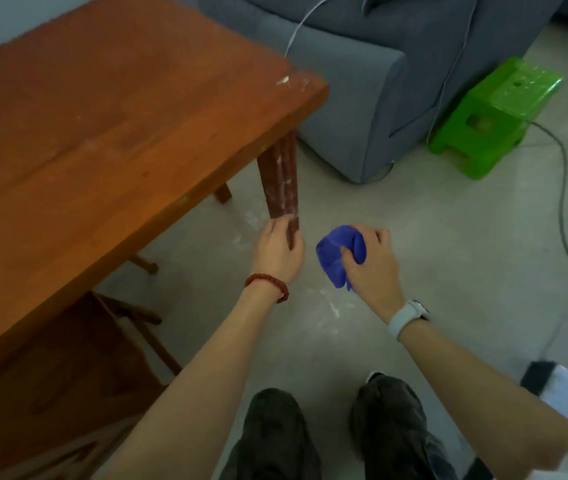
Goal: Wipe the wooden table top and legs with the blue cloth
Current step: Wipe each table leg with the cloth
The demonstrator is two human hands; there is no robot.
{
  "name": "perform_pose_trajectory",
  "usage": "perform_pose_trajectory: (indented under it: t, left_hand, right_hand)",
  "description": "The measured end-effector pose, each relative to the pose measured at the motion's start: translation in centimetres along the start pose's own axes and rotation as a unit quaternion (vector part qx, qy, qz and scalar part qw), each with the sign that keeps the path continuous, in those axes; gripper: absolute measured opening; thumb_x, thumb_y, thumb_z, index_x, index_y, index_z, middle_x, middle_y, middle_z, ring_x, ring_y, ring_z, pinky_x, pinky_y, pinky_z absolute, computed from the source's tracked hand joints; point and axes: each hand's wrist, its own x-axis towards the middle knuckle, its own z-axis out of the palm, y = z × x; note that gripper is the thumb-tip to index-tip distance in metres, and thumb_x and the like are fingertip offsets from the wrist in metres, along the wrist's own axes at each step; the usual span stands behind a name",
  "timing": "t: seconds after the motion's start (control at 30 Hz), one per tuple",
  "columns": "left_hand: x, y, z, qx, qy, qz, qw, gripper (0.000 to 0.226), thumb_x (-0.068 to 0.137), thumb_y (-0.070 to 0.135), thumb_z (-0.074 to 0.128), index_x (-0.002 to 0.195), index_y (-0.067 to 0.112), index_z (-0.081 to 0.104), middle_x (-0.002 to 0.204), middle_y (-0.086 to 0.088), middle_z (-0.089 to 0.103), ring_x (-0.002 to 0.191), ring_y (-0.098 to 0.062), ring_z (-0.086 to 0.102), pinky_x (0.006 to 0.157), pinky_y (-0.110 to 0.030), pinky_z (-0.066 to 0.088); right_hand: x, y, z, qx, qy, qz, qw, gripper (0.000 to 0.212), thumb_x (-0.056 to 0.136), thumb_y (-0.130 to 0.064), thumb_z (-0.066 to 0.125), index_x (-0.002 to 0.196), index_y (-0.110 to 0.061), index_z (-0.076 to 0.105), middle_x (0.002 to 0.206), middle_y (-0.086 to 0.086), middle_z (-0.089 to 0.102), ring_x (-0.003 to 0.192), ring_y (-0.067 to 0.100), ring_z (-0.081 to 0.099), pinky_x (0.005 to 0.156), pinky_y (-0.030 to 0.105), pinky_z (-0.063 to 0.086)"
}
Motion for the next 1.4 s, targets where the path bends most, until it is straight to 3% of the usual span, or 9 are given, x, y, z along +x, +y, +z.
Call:
perform_pose_trajectory:
  t: [0.2,0.4,0.5,0.77,0.97,1.1,1.2,1.27,1.4]
  left_hand:
    - [9.7,-10.6,8.4,-0.067,0.160,0.023,0.985,0.040,0.090,0.021,0.050,0.127,0.008,0.046,0.127,-0.013,0.049,0.111,-0.026,0.053,0.097,-0.037,0.043]
    - [15.1,-17.6,12.8,-0.123,0.235,0.054,0.963,0.041,0.093,0.024,0.046,0.132,0.011,0.041,0.130,-0.010,0.044,0.108,-0.017,0.052,0.093,-0.020,0.041]
    - [16.9,-18.0,12.5,-0.160,0.281,0.087,0.942,0.041,0.093,0.024,0.046,0.132,0.011,0.040,0.131,-0.010,0.044,0.111,-0.018,0.051,0.094,-0.021,0.042]
    - [18.4,-14.1,9.1,-0.190,0.276,0.115,0.935,0.047,0.093,0.029,0.045,0.138,0.018,0.033,0.141,-0.002,0.038,0.114,-0.005,0.040,0.093,-0.018,0.034]
    - [19.0,-10.7,7.5,-0.256,0.250,0.120,0.926,0.046,0.096,0.031,0.036,0.140,0.022,0.028,0.146,0.001,0.032,0.117,0.001,0.035,0.089,-0.012,0.031]
    - [18.7,-9.6,7.4,-0.303,0.229,0.140,0.914,0.038,0.098,0.032,0.028,0.135,0.025,0.035,0.132,0.008,0.045,0.115,-0.001,0.045,0.095,-0.019,0.039]
    - [19.1,-10.0,7.3,-0.324,0.223,0.135,0.909,0.035,0.095,0.040,0.026,0.124,0.033,0.044,0.129,0.007,0.049,0.118,-0.008,0.048,0.103,-0.035,0.040]
    - [19.4,-10.6,7.6,-0.313,0.217,0.128,0.916,0.038,0.096,0.039,0.028,0.129,0.029,0.043,0.135,0.004,0.046,0.124,-0.013,0.045,0.107,-0.040,0.036]
    - [20.1,-11.0,8.5,-0.280,0.227,0.111,0.926,0.043,0.095,0.034,0.039,0.137,0.024,0.037,0.141,0.001,0.040,0.121,-0.009,0.044,0.098,-0.024,0.042]
  right_hand:
    - [9.1,7.9,12.0,0.077,0.056,-0.149,0.984,0.036,0.084,-0.009,0.060,0.118,-0.002,0.053,0.113,0.020,0.049,0.095,0.011,0.044,0.079,-0.005,0.025]
    - [13.2,13.8,20.3,0.143,0.126,-0.249,0.950,0.035,0.081,-0.007,0.055,0.113,0.005,0.051,0.110,0.024,0.048,0.097,0.000,0.042,0.091,0.003,0.029]
    - [14.8,13.5,22.0,0.171,0.174,-0.270,0.931,0.035,0.081,-0.005,0.054,0.114,0.005,0.050,0.109,0.023,0.048,0.098,0.000,0.041,0.094,0.008,0.031]
    - [16.2,8.3,21.1,0.257,0.208,-0.267,0.905,0.036,0.086,-0.012,0.055,0.118,0.002,0.046,0.114,0.007,0.045,0.108,0.013,0.047,0.099,0.022,0.038]
    - [19.0,3.2,17.1,0.349,0.260,-0.323,0.841,0.037,0.085,-0.007,0.059,0.116,0.006,0.043,0.111,-0.005,0.045,0.104,-0.004,0.046,0.097,0.016,0.037]
    - [21.0,-0.3,16.8,0.328,0.293,-0.394,0.807,0.034,0.084,-0.009,0.057,0.114,0.005,0.046,0.112,0.009,0.049,0.107,0.012,0.045,0.099,0.018,0.035]
    - [21.7,1.0,19.6,0.261,0.284,-0.377,0.842,0.038,0.081,-0.015,0.056,0.118,-0.014,0.043,0.121,0.024,0.046,0.113,0.014,0.039,0.101,0.009,0.026]
    - [20.9,5.3,22.3,0.250,0.216,-0.319,0.888,0.042,0.080,-0.012,0.056,0.121,-0.011,0.046,0.125,0.020,0.042,0.112,0.007,0.036,0.099,0.011,0.030]
    - [19.7,14.2,25.2,0.214,0.053,-0.153,0.963,0.038,0.082,-0.006,0.058,0.120,-0.009,0.052,0.117,0.010,0.045,0.105,0.026,0.053,0.085,0.030,0.042]
